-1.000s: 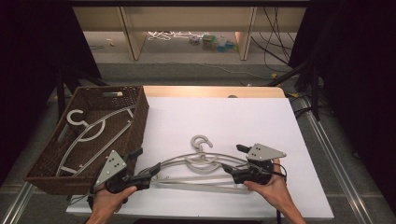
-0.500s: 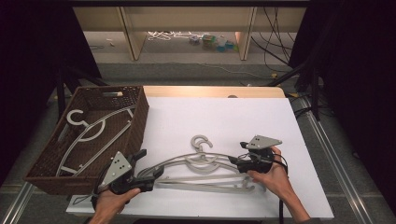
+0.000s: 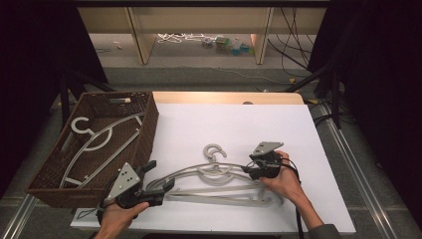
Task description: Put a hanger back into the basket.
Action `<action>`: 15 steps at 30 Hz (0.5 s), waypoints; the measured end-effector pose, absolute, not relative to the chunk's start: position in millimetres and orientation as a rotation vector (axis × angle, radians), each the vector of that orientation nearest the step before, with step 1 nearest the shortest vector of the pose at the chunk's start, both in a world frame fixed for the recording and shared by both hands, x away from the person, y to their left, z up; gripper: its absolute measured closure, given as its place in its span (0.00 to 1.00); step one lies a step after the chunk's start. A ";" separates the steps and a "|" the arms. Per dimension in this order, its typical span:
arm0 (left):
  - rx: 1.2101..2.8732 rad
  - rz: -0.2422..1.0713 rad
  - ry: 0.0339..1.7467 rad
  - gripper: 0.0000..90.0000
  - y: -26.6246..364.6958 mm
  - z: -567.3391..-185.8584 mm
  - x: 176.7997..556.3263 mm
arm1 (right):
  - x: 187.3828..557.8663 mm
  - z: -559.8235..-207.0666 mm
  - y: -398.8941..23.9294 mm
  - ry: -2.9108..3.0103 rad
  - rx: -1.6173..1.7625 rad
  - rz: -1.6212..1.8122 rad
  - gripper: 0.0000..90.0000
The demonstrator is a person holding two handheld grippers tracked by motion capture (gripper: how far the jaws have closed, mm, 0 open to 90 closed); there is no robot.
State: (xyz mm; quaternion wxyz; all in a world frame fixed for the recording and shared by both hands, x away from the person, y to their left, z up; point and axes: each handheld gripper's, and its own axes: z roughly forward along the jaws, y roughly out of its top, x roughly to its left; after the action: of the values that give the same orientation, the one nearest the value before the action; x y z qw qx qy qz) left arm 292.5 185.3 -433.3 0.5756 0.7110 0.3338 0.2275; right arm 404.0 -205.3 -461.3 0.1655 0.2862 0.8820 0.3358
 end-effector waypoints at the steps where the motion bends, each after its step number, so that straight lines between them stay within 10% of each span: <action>1: 1.664 0.533 0.782 0.18 184.7 -433.4 292.4 | 404.0 -461.3 -205.3 2.512 0.815 0.956 0.52; 15: 1.670 0.528 0.782 0.19 184.8 -433.8 292.2 | 425.7 -468.7 -189.3 2.686 0.782 0.834 0.64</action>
State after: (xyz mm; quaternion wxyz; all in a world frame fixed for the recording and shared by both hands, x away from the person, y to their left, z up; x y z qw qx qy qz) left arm 292.2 184.8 -433.8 0.5745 0.7127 0.3336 0.2253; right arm 425.7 -189.3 -468.7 0.1111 0.2662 0.9144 0.2840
